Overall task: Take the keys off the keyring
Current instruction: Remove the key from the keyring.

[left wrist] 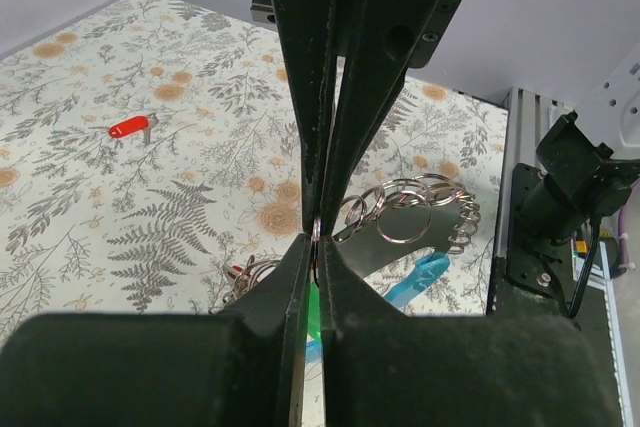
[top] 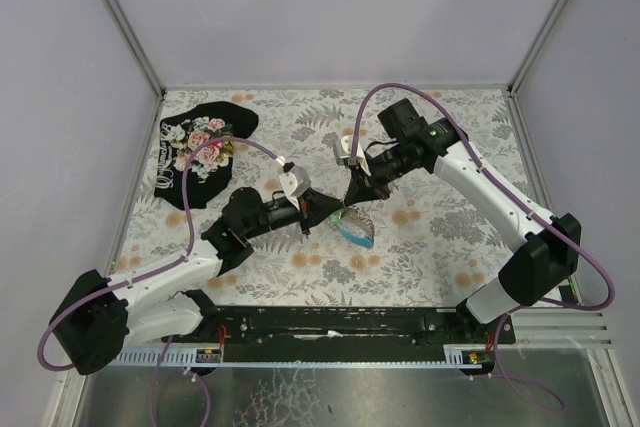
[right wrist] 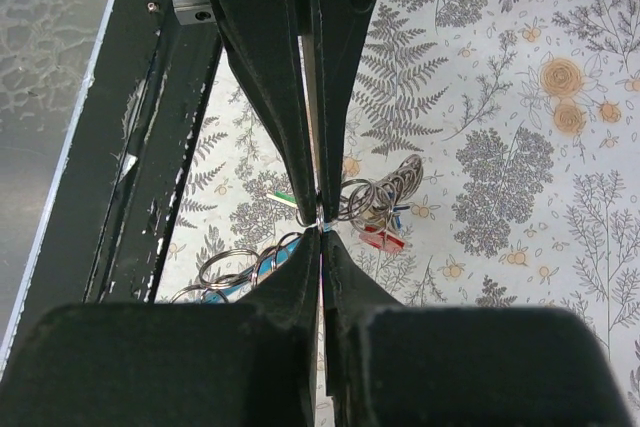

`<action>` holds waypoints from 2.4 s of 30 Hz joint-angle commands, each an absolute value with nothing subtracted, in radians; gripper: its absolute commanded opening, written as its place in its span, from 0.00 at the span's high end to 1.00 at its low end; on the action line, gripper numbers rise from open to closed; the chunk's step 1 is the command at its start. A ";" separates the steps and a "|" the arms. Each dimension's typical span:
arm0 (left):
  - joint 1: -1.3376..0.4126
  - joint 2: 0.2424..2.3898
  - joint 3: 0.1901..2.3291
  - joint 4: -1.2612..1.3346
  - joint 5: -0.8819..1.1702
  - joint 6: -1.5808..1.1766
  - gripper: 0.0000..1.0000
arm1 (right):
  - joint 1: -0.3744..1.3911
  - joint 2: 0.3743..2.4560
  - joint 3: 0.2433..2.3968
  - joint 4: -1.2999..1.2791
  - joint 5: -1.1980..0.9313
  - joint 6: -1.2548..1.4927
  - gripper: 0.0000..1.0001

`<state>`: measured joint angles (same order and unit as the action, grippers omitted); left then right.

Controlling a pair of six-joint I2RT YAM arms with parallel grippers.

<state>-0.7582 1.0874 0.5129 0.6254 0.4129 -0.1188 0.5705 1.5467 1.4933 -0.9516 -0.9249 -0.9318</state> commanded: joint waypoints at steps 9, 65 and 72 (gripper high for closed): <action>-0.755 1.052 0.606 0.412 0.432 0.000 1.00 | 0.588 1.484 1.505 -0.935 -0.986 -0.938 0.90; -0.730 1.198 1.161 -0.374 0.616 0.235 1.00 | 0.572 1.464 1.450 -0.886 -1.087 -1.038 0.62; -0.730 1.208 1.163 -0.362 0.618 0.213 1.00 | 0.592 1.463 1.441 -0.857 -1.057 -1.009 0.71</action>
<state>-0.7383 1.2041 1.1164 -0.4202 0.5884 0.2409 0.5762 1.4986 1.4456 -0.8936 -1.0412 -1.0325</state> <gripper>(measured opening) 0.010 0.306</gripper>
